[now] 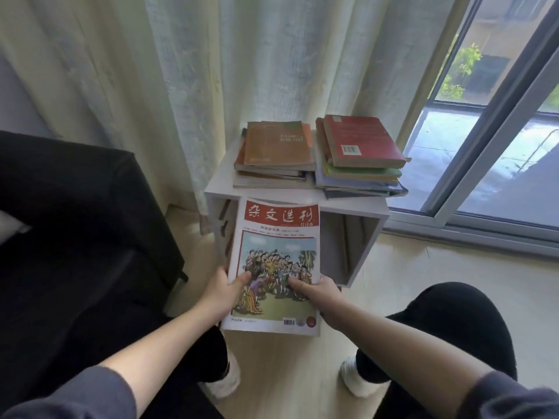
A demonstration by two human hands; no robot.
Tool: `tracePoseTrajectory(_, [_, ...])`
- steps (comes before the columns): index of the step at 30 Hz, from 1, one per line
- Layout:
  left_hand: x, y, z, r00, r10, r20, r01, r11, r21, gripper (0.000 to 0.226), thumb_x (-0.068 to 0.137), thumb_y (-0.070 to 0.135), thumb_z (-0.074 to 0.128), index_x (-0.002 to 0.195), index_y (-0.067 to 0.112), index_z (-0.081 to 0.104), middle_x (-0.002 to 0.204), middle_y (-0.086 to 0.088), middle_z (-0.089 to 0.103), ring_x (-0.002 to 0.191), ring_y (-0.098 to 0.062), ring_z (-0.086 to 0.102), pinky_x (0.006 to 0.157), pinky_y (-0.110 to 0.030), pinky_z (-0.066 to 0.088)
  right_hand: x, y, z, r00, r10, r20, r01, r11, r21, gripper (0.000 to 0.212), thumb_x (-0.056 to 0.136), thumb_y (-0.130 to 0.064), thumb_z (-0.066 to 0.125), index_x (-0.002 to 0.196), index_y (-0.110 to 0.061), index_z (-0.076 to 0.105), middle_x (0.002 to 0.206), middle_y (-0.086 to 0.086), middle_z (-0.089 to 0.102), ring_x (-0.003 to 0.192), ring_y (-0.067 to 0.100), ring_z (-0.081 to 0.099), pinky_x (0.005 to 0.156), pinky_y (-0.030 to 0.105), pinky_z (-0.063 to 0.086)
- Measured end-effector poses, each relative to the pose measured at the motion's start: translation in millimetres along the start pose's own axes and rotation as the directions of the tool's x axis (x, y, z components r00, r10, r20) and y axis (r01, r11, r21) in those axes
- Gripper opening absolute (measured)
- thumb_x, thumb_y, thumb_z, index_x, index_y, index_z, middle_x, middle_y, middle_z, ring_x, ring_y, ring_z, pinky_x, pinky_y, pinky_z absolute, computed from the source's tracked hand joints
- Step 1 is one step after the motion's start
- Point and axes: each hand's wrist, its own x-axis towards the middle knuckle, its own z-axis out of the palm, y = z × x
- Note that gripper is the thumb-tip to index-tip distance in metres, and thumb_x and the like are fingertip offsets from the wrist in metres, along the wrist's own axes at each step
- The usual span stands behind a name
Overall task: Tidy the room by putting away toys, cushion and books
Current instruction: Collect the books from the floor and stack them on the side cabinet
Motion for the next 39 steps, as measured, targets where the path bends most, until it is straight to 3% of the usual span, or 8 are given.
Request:
tracePoseTrajectory(9, [38.8, -20.2, 21.8, 0.958, -0.282, 0.048, 0.279, 0.959, 0.057, 0.058, 0.095, 0.047, 0.050, 0.130, 0.001, 0.044, 0.128, -0.016, 0.055, 0.112, -0.032, 0.055, 0.090, -0.033, 0.044, 30.3, 23.6, -0.1, 0.948, 0.300, 0.104, -0.308, 0.948, 0.082, 0.022, 0.085, -0.015, 0.074, 0.100, -0.002, 0.064, 0.087, 0.013, 0.075, 0.065, 0.022, 0.072, 0.050, 0.027, 0.055])
tracePoseTrajectory(13, [73.4, -21.8, 32.7, 0.933, -0.348, 0.089, 0.346, 0.938, 0.038, 0.072, 0.094, 0.051, 0.048, 0.141, -0.002, 0.035, 0.139, -0.019, 0.048, 0.125, -0.035, 0.048, 0.102, -0.037, 0.041, 59.3, 29.5, -5.1, 0.894, 0.414, 0.172, -0.434, 0.895, 0.104, 0.026, 0.088, -0.011, 0.068, 0.111, -0.003, 0.060, 0.104, 0.016, 0.071, 0.082, 0.028, 0.068, 0.080, 0.039, 0.056])
tracePoseTrajectory(16, [97.7, -22.2, 44.5, 0.909, -0.406, 0.099, 0.405, 0.914, 0.031, 0.072, 0.096, 0.050, 0.046, 0.145, -0.001, 0.031, 0.146, -0.018, 0.041, 0.132, -0.034, 0.042, 0.105, -0.038, 0.036, 83.1, 34.8, -7.9, 0.879, 0.450, 0.157, -0.470, 0.874, 0.123, 0.030, 0.088, -0.012, 0.067, 0.116, -0.003, 0.059, 0.106, 0.017, 0.071, 0.081, 0.027, 0.070, 0.081, 0.041, 0.058])
tracePoseTrajectory(20, [137.0, -33.2, 55.5, 0.883, -0.454, 0.119, 0.454, 0.891, 0.036, 0.070, 0.095, 0.052, 0.046, 0.143, 0.002, 0.037, 0.144, -0.017, 0.045, 0.129, -0.033, 0.045, 0.103, -0.036, 0.038, 119.8, 40.3, -6.6, 0.866, 0.481, 0.137, -0.498, 0.854, 0.151, 0.025, 0.090, -0.011, 0.065, 0.113, -0.003, 0.059, 0.098, 0.016, 0.072, 0.076, 0.027, 0.071, 0.064, 0.036, 0.059])
tracePoseTrajectory(26, [190.5, -67.7, 63.0, 0.826, -0.546, 0.142, 0.554, 0.832, -0.022, 0.079, 0.087, 0.061, 0.051, 0.145, 0.009, 0.037, 0.142, -0.013, 0.048, 0.125, -0.033, 0.049, 0.105, -0.039, 0.040, 158.6, 52.0, -0.5, 0.835, 0.542, 0.097, -0.551, 0.821, 0.149, 0.033, 0.089, -0.010, 0.067, 0.117, -0.003, 0.053, 0.121, 0.021, 0.059, 0.104, 0.039, 0.062, 0.069, 0.046, 0.060])
tracePoseTrajectory(30, [219.1, -126.3, 64.7, 0.731, -0.661, 0.171, 0.682, 0.693, -0.232, 0.102, 0.046, 0.075, 0.074, 0.121, 0.007, 0.062, 0.111, -0.014, 0.068, 0.095, -0.034, 0.067, 0.083, -0.044, 0.056, 182.0, 59.3, 13.3, 0.836, 0.546, 0.065, -0.543, 0.803, 0.245, 0.029, 0.087, -0.006, 0.067, 0.113, 0.000, 0.053, 0.118, 0.023, 0.057, 0.102, 0.041, 0.061, 0.066, 0.048, 0.060])
tracePoseTrajectory(35, [188.7, -114.0, 57.0, 0.670, -0.704, 0.237, 0.685, 0.463, -0.563, 0.036, 0.090, 0.007, 0.063, 0.119, -0.012, 0.055, 0.081, -0.018, 0.060, 0.066, -0.027, 0.058, 0.043, -0.027, 0.055, 207.6, 53.4, 41.5, 0.838, 0.546, 0.008, -0.524, 0.799, 0.296, 0.017, 0.090, 0.002, 0.060, 0.088, -0.008, 0.047, 0.103, 0.017, 0.052, 0.109, 0.043, 0.055, 0.086, 0.056, 0.053])
tracePoseTrajectory(39, [202.6, -115.4, 57.7, 0.667, -0.702, 0.251, 0.631, 0.352, -0.691, 0.032, 0.096, -0.008, 0.043, 0.127, -0.015, 0.045, 0.091, -0.019, 0.058, 0.079, -0.031, 0.057, 0.082, -0.038, 0.051, 224.8, 56.4, 55.8, 0.761, 0.648, -0.044, -0.592, 0.720, 0.363, 0.013, 0.087, 0.008, 0.060, 0.084, 0.000, 0.050, 0.104, 0.021, 0.048, 0.116, 0.043, 0.052, 0.092, 0.050, 0.052])
